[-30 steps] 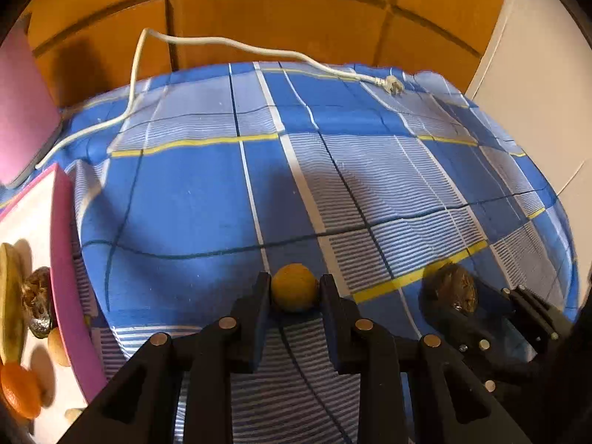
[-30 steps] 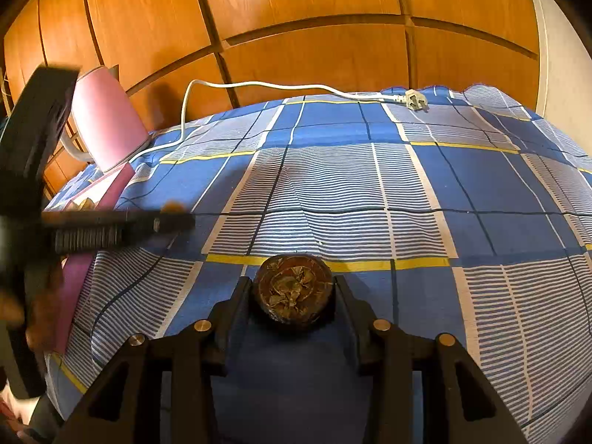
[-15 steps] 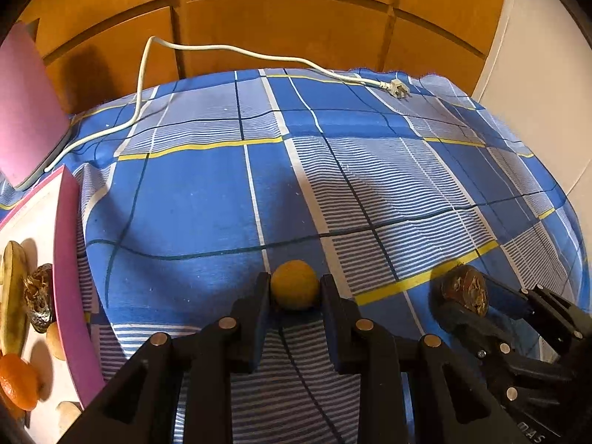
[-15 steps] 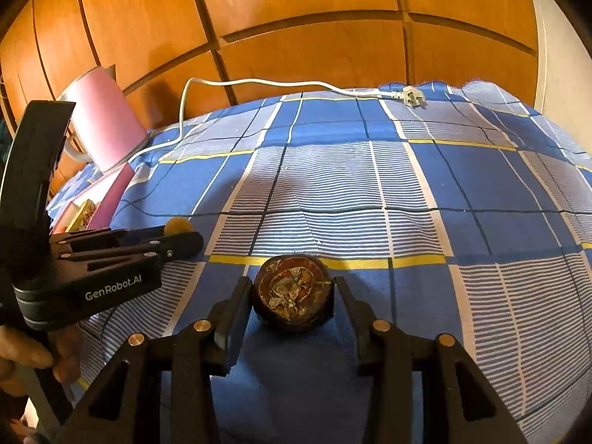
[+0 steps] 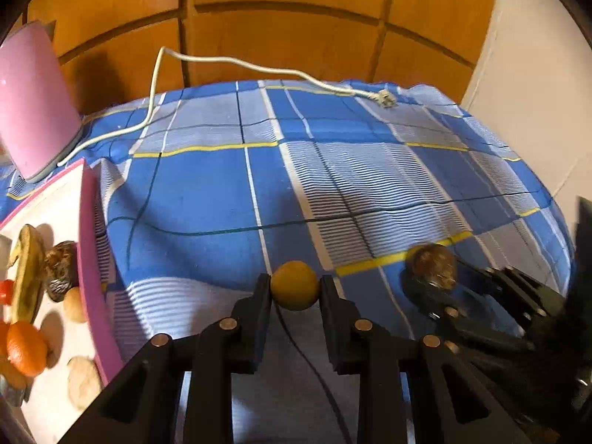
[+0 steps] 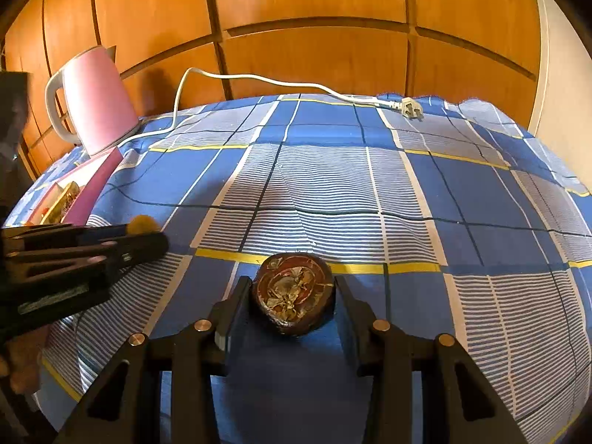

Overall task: Organize fruits
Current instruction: 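Carry the yellow ball into the tray and release it while the right gripper holds the brown fruit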

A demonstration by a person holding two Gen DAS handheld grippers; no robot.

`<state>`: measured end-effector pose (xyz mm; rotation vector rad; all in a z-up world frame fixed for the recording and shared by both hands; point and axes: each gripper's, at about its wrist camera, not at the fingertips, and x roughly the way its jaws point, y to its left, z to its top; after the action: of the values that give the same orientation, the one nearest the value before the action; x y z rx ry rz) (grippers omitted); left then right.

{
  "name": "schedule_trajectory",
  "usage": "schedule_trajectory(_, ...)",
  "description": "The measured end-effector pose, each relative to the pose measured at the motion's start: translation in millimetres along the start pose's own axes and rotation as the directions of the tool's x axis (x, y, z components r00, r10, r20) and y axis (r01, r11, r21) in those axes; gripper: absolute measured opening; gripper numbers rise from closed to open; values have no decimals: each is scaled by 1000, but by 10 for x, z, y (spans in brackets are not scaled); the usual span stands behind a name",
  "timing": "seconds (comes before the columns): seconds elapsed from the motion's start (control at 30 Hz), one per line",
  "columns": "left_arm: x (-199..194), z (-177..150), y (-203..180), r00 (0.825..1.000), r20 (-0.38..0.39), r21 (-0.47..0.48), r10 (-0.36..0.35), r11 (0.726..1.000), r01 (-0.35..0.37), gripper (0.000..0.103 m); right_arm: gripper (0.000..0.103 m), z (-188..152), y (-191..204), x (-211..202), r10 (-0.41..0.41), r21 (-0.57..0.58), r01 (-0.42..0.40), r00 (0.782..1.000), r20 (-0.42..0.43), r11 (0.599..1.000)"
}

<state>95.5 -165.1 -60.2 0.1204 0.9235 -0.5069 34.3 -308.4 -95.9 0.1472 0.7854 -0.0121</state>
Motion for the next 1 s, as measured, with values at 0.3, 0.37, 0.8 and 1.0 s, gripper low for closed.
schedule_trajectory(0.3, -612, -102, 254, 996, 72, -85, -46, 995, 52, 26, 44, -8, 35, 9, -25, -14, 26, 1000, 5, 1000)
schedule_trajectory(0.37, -735, -143, 405, 996, 88, -114, -23, 993, 33, 26, 44, -13, 39, 9, -28, -15, 28, 1000, 7, 999)
schedule_trajectory(0.8, -1195, -543, 1552, 989, 105, -355, 109, 933, -65, 26, 44, -6, 55, 16, -42, -24, 42, 999, 6, 999)
schedule_trajectory(1.0, -1147, -337, 1799, 988, 126, -402, 93, 915, -35, 26, 44, -8, 63, 14, -48, -29, 48, 999, 1, 998)
